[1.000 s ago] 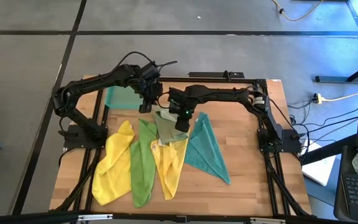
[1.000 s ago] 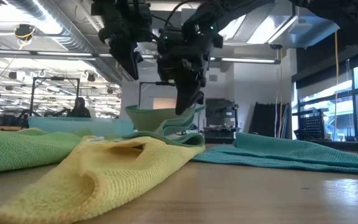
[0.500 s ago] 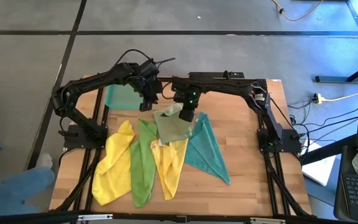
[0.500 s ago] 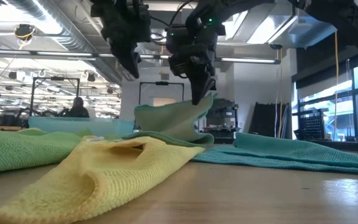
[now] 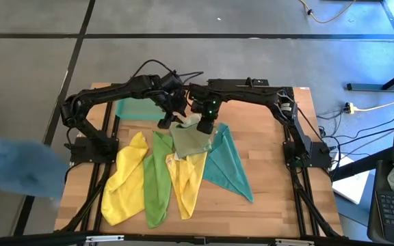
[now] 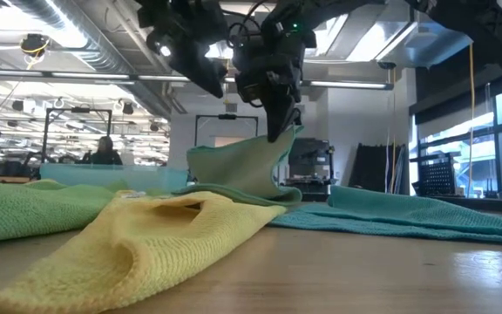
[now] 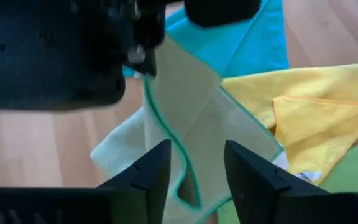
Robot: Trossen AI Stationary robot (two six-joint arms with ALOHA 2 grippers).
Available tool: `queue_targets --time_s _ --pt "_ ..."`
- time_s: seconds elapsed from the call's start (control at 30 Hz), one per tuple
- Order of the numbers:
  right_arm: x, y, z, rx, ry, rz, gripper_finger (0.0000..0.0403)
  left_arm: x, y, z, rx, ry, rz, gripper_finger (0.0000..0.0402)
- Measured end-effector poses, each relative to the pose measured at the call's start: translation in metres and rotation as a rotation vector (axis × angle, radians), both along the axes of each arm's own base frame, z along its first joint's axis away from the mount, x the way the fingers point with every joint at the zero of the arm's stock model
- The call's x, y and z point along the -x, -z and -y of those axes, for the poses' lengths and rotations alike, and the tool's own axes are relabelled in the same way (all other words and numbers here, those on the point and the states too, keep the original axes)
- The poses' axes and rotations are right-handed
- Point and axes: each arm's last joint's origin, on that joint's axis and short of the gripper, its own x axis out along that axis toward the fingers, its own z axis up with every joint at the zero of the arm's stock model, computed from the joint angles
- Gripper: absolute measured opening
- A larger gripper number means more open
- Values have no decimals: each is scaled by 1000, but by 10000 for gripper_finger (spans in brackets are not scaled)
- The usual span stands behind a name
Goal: Fold microfiber towels
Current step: Fold the light green microfiber cloth
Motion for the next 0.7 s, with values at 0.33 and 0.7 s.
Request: queue_targets --time_s 0.33,0.7 --pt "15 -41 -6 24 5 95 12 0 4 -6 47 -41 -9 198" --pt "15 -48 -6 40 -1 143 12 -20 0 9 -60 -34 69 201"
